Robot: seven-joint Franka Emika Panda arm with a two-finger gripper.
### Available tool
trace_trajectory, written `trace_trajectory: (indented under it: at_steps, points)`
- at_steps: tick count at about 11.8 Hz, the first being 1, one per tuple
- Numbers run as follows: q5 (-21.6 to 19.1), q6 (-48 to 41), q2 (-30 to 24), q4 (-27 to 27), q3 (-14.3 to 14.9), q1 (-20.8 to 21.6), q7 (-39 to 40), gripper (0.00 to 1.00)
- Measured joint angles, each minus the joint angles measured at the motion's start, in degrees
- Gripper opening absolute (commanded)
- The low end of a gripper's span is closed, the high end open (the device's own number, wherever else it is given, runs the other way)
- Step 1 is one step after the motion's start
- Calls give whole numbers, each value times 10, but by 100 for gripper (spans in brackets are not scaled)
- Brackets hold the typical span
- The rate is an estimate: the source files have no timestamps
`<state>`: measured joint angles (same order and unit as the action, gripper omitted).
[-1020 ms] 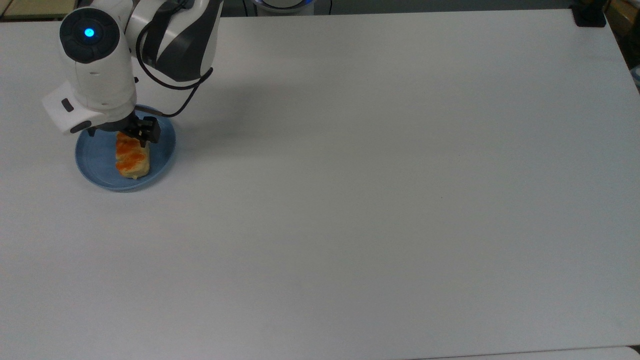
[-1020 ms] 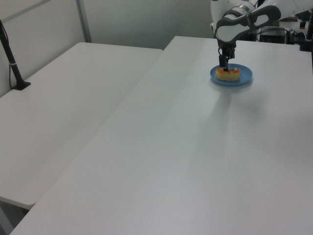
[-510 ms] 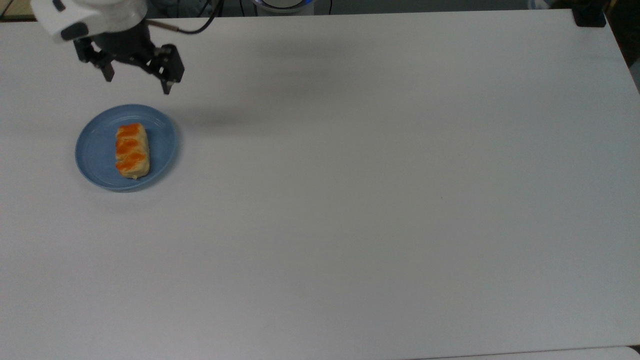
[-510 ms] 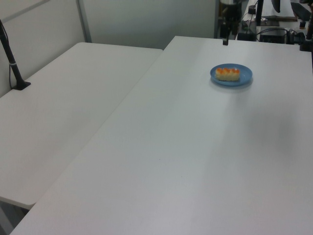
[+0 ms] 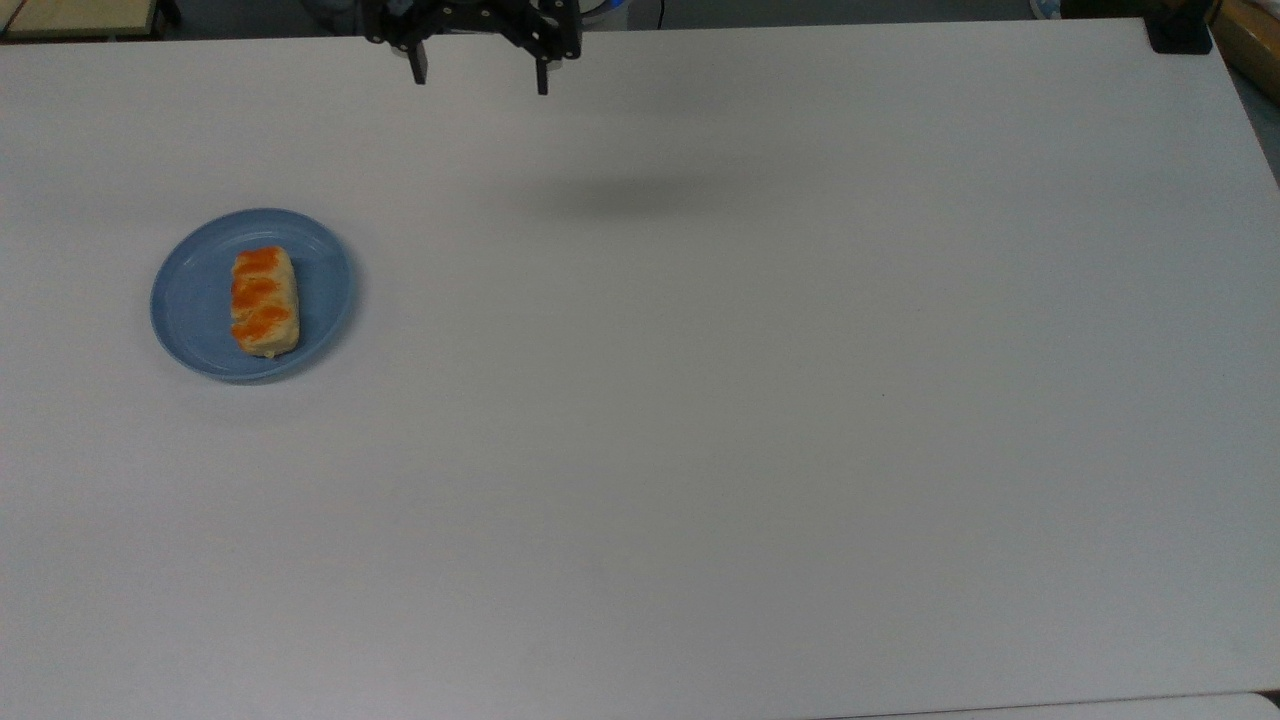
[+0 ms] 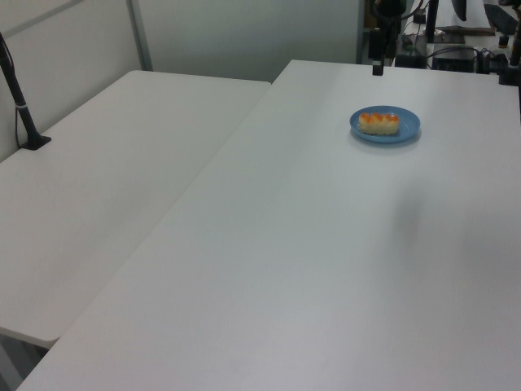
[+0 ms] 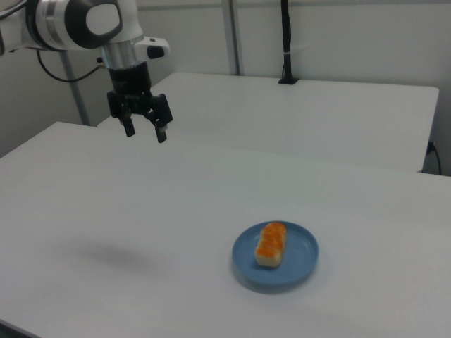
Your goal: Put the bread on a plate
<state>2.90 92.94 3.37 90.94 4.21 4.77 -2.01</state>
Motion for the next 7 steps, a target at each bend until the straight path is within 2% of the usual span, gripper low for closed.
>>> trace_trajectory:
  at_steps: [2,7]
  points:
    - [-5,-1,0,0,-10,-6,-1,100]
    - [-8,-1,0,-1,-11,-13,-1,100]
